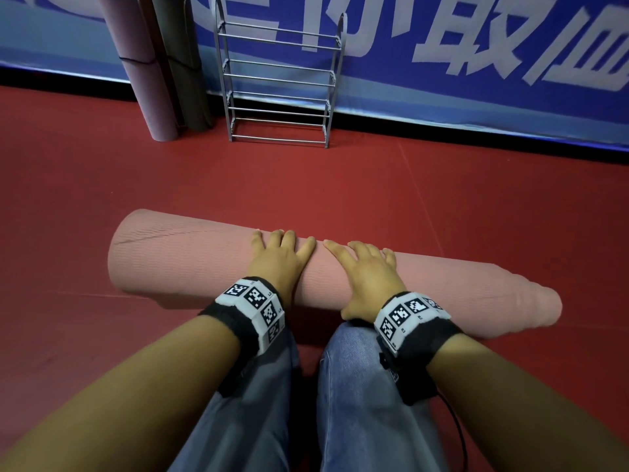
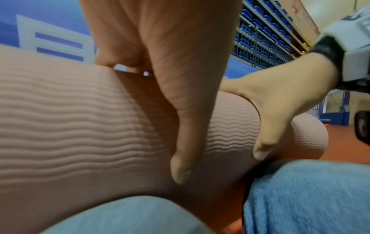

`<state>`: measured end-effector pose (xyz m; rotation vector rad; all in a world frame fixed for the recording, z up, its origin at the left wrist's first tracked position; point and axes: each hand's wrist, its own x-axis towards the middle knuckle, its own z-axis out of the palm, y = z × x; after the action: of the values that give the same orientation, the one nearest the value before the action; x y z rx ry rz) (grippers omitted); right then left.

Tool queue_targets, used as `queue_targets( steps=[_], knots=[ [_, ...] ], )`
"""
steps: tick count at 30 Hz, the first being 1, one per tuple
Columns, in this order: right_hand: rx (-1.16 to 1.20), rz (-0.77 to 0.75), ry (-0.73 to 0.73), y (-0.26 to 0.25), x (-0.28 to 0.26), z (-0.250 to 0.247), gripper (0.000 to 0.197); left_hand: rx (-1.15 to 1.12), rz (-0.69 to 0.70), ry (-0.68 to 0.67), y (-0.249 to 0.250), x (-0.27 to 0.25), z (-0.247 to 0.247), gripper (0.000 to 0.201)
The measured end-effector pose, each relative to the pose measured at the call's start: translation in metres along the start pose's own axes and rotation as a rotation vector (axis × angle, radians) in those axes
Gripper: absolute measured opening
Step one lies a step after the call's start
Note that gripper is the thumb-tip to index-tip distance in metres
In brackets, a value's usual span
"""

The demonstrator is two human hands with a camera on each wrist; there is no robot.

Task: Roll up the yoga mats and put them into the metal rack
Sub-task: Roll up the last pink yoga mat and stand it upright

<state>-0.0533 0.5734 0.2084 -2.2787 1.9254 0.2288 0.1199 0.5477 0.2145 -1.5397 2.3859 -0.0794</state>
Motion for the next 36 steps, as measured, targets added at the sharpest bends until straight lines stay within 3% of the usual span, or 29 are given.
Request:
queue_targets(
  steps=[9, 20, 30, 36],
  knots=[
    [-0.051, -0.04, 0.053, 0.002, -0.02, -0.016, 0.119, 0.045, 0.001, 0.065, 0.0, -0.021, -0.017, 0.111],
    [-0.071, -0.127, -0.104, -0.005, -0.048, -0.073, 0.126, -0.075, 0.138, -0.05, -0.026, -0.046, -0.06, 0.108],
    [0.175, -0.112, -0.263, 0.002, -0.023, -0.06, 0.135, -0.077, 0.169, -0.149, -0.014, -0.046, -0.047, 0.137],
    [0.178, -0.146, -0.248, 0.007, -0.018, -0.057, 0.134, -0.09, 0.138, -0.138, -0.012, -0.036, -0.042, 0.138]
  ],
)
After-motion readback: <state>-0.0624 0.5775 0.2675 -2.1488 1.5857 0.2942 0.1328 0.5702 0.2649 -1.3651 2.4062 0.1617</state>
